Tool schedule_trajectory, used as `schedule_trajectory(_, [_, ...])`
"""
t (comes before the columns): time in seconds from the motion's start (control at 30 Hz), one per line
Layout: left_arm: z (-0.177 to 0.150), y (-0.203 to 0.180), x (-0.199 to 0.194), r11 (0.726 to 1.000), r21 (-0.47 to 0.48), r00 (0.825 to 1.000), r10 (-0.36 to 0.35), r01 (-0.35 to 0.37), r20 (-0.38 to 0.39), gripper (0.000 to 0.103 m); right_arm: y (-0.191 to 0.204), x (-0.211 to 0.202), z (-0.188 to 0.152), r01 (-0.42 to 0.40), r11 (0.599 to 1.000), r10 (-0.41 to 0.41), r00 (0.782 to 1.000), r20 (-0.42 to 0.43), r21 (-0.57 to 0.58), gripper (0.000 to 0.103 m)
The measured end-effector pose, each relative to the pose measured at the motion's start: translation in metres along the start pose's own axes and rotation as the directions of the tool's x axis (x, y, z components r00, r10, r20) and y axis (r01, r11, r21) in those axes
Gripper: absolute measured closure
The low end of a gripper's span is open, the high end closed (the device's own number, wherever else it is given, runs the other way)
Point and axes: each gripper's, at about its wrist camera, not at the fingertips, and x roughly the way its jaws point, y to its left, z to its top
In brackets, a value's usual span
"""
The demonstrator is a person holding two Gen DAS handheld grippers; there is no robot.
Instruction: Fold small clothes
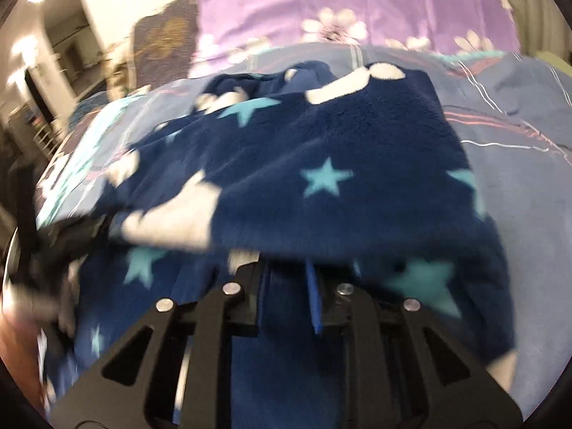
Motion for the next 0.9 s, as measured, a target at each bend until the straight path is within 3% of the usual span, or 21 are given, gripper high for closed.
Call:
schedule_trajectory(0.03, [0.0, -0.001, 0.0, 1.0, 0.005, 1.0, 0.009, -0.009, -0.006, 0.081, 0.0, 0.004, 0.005, 0.021, 1.0, -0.021, 1.0, 0.014, 0.014, 0.09])
schedule_trajectory(0.1, [0.0, 0.0, -0.003, 1.0, 0.019, 1.0, 0.012, -0.012, -0.007, 0.081, -0.007, 0.005, 0.009, 0.146, 0.989, -0.147, 0.989, 0.028, 0.017, 0.103])
schedule_trajectory(0.13, [-0.001, 0.002, -0.005, 1.0, 0.02, 1.0, 0.009, -0.009, -0.007, 0.081, -0.018, 0.002, 0.008, 0.213, 0.977, -0.214, 0.977, 0.022, 0.034, 0.103])
schedule_trajectory(0.2, [-0.002, 0.005, -0.007, 1.0, 0.012, 1.0, -0.006, 0.006, -0.002, 0.081, -0.044, -0.008, 0.004, 0.205, 0.976, -0.207, 0.978, 0.018, 0.077, 0.103])
schedule_trajectory(0.27, [-0.001, 0.003, -0.004, 1.0, 0.009, 1.0, -0.01, 0.01, 0.0, 0.081, -0.065, -0.02, -0.003, 0.308, 0.948, -0.311, 0.95, 0.022, 0.083, 0.103])
schedule_trajectory(0.37, [0.002, 0.0, 0.001, 1.0, 0.009, 1.0, -0.007, 0.007, 0.004, 0.081, -0.088, -0.025, -0.015, 0.215, 0.969, -0.215, 0.977, -0.012, 0.125, 0.103])
schedule_trajectory(0.5, [0.002, 0.0, 0.001, 1.0, 0.006, 1.0, -0.008, 0.008, 0.009, 0.081, -0.08, -0.046, -0.02, 0.21, 0.973, -0.208, 0.978, -0.03, 0.1, 0.102])
schedule_trajectory(0.53, [0.002, -0.001, 0.0, 1.0, 0.005, 1.0, -0.008, 0.008, 0.009, 0.081, -0.073, -0.055, -0.021, 0.187, 0.978, -0.185, 0.982, -0.026, 0.095, 0.095])
schedule_trajectory(0.7, [0.002, -0.001, 0.0, 1.0, 0.009, 1.0, -0.003, 0.002, 0.01, 0.081, -0.016, -0.088, -0.004, 0.077, 0.996, -0.071, 0.993, 0.094, -0.053, 0.094])
schedule_trajectory(0.8, [0.001, 0.0, 0.0, 1.0, 0.003, 1.0, -0.008, 0.008, 0.011, 0.081, 0.003, -0.075, 0.02, 0.066, 0.99, -0.046, 0.987, 0.156, -0.124, 0.082])
schedule_trajectory(0.87, [0.001, 0.002, 0.0, 1.0, -0.005, 1.0, -0.016, 0.016, 0.014, 0.081, -0.01, -0.041, 0.027, 0.258, 0.959, -0.242, 0.96, 0.139, -0.118, 0.078])
schedule_trajectory(0.9, [0.0, 0.003, -0.001, 1.0, -0.01, 1.0, -0.02, 0.02, 0.017, 0.08, -0.026, -0.02, 0.022, 0.344, 0.933, -0.338, 0.939, 0.065, -0.108, 0.077])
